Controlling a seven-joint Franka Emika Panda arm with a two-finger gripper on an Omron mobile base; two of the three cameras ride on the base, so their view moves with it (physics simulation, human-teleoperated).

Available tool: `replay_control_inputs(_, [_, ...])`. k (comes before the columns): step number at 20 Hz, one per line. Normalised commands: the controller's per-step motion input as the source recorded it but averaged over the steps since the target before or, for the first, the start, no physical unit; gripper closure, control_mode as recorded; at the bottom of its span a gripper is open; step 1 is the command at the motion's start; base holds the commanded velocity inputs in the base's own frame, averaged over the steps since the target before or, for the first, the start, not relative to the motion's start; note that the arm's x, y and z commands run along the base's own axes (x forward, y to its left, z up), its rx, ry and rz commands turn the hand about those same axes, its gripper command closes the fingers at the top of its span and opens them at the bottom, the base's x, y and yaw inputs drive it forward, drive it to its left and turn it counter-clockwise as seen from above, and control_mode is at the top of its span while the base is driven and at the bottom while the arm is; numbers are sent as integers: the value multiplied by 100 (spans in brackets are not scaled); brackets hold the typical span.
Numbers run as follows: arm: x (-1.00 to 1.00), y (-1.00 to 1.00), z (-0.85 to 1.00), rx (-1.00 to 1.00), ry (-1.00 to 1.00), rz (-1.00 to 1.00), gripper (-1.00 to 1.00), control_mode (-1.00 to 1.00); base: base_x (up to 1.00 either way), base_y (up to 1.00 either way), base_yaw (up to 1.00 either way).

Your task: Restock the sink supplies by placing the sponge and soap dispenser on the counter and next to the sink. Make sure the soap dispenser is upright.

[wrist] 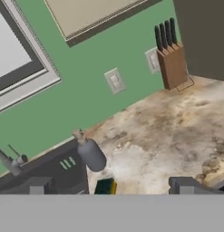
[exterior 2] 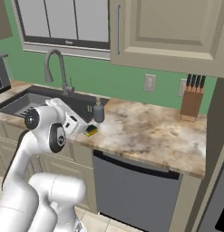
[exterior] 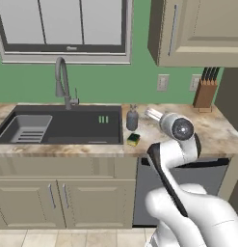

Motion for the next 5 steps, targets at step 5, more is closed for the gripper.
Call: replay_control_inputs(5, [-99, -16, 85, 0, -4, 0, -100, -100, 0, 0, 0])
